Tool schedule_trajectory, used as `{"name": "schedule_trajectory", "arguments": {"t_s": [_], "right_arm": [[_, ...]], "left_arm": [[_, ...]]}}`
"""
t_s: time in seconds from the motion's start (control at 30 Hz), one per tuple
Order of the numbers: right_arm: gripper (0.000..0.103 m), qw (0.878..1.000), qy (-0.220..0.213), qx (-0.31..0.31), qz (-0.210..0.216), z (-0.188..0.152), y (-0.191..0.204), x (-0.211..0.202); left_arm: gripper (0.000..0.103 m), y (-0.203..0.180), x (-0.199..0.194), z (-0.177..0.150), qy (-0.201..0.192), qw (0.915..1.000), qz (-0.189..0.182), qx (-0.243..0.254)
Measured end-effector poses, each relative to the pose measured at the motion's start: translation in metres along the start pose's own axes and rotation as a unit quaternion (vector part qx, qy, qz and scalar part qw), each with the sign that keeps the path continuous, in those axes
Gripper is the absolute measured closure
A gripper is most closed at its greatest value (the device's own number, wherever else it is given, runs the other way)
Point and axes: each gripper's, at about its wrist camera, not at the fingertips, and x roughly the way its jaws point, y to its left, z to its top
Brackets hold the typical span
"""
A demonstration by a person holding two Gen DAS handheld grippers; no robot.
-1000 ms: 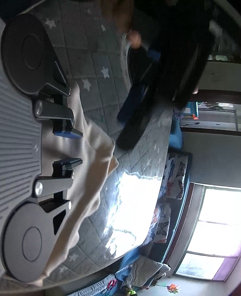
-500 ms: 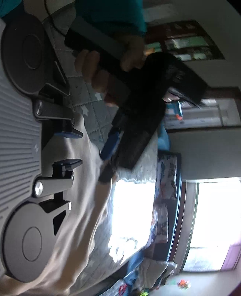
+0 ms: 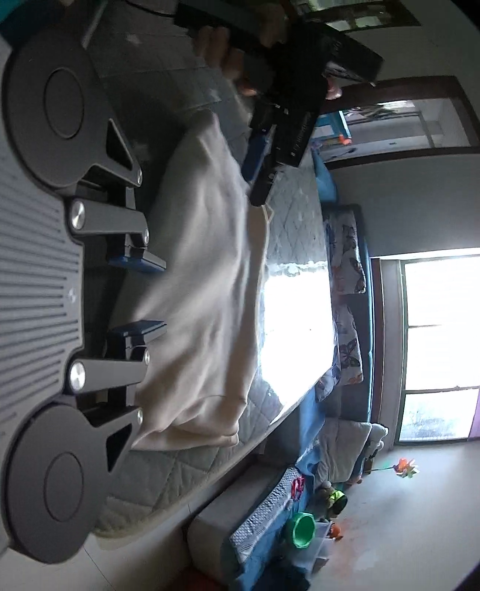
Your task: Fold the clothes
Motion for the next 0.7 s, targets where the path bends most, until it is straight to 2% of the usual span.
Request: {"name": "schedule_trajectory", "arguments": {"t_s": [0.2, 0.33, 0.43, 0.57, 0.7], "right_arm": [[0.075, 0.999, -0.025, 0.046, 0.008, 0.014, -0.017, -0.006], [0.074, 0.998, -0.012, 0.061, -0.008, 0.007, -0.022, 0.005], [0.074, 0.999, -0.018, 0.047, -0.018, -0.003, -0.017, 0.000], [0.074, 0.998, -0.026, 0.061, -0.007, -0.003, -0.021, -0.012], [0.073, 0.996, -0.045, 0.078, -0.022, 0.002, -0.029, -0.012]], "left_arm": [[0.045, -0.003, -0.016, 0.003, -0.017, 0.9998, 0.004, -0.006], [0.044, -0.024, -0.027, 0.003, -0.028, 0.9991, -0.030, 0.009], [0.044, -0.042, -0.025, -0.002, -0.019, 0.9977, -0.061, 0.021], [0.044, -0.064, -0.015, -0.013, 0.001, 0.9947, -0.096, 0.038], [0.044, -0.078, -0.002, -0.025, 0.015, 0.9924, -0.113, 0.046]]}}
